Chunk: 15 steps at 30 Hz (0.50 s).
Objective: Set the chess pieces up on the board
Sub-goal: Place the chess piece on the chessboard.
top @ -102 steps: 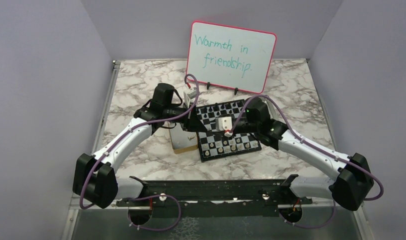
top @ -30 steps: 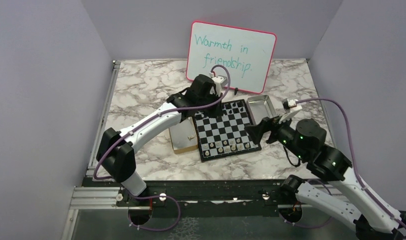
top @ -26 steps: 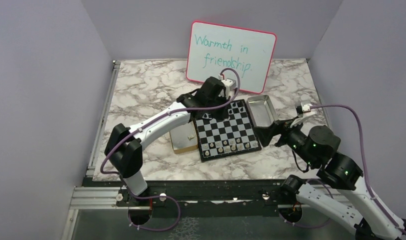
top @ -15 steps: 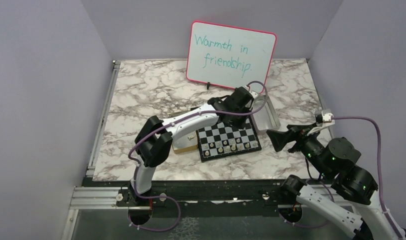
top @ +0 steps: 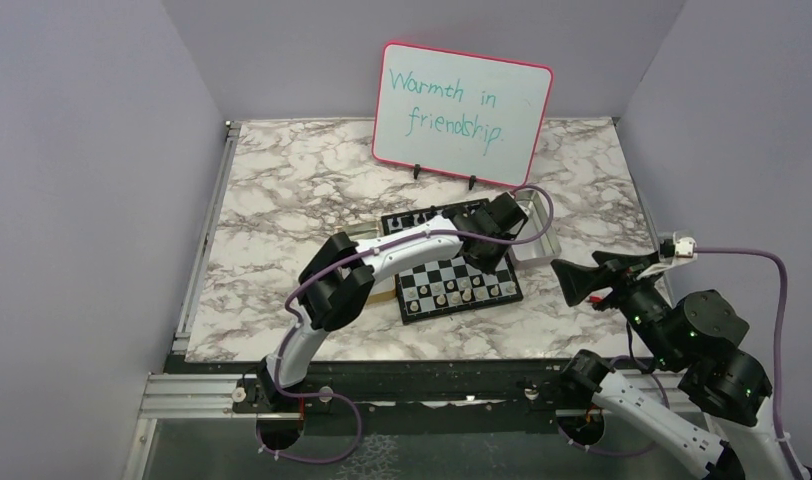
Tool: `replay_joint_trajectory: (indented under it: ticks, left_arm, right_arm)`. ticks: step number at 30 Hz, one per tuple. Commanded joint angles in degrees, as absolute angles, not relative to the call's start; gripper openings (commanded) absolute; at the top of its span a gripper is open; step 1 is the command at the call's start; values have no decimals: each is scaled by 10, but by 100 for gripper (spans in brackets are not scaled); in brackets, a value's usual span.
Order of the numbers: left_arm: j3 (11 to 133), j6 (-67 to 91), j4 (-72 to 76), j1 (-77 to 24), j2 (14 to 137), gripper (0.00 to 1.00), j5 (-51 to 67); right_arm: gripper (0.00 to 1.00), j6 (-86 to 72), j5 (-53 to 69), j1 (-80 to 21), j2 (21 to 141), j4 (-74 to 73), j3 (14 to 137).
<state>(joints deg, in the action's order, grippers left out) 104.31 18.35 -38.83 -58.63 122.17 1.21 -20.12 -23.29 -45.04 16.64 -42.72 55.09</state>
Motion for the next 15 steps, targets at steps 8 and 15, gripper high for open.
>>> replay_joint_trajectory:
  ticks: [8, 15]
  left_arm:
    - [1091, 169, -410, -593, 1261, 0, -2]
    - [1105, 167, -417, -595, 1277, 0, -1]
  right_arm:
    - [99, -198, -258, -450, 153, -436, 566]
    - [99, -198, -259, -450, 147, -437, 564]
